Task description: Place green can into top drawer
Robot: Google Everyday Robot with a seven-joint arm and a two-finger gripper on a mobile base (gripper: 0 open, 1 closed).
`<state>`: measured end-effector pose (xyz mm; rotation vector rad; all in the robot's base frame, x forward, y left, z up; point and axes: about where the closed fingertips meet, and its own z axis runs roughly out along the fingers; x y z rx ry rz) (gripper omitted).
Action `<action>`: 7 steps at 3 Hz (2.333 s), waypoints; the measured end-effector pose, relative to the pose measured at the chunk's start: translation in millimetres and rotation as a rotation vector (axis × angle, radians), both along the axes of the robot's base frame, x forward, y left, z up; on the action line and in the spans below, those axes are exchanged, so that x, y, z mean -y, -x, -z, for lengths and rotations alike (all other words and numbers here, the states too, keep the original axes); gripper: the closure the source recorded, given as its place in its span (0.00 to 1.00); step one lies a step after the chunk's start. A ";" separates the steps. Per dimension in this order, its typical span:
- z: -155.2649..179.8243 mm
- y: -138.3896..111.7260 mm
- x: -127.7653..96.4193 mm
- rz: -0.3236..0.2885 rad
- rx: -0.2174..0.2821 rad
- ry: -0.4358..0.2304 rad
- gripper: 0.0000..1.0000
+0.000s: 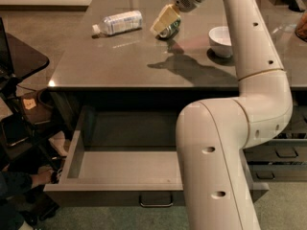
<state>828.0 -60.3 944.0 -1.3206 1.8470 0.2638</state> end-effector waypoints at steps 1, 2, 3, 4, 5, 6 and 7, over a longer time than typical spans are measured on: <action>10.1 -17.4 5.8 0.057 0.005 -0.044 0.00; 8.2 -58.9 37.2 0.238 0.074 -0.122 0.00; -6.8 -72.8 35.6 0.281 0.122 -0.178 0.00; -6.0 -73.0 35.2 0.279 0.122 -0.176 0.00; 16.2 -75.5 29.5 0.277 0.079 -0.158 0.00; 42.8 -86.4 32.8 0.312 0.041 -0.197 0.00; 57.2 -91.9 15.6 0.301 0.021 -0.205 0.00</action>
Offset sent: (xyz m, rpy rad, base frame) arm 0.1304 -0.1019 0.0453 0.3321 -0.3390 -0.5994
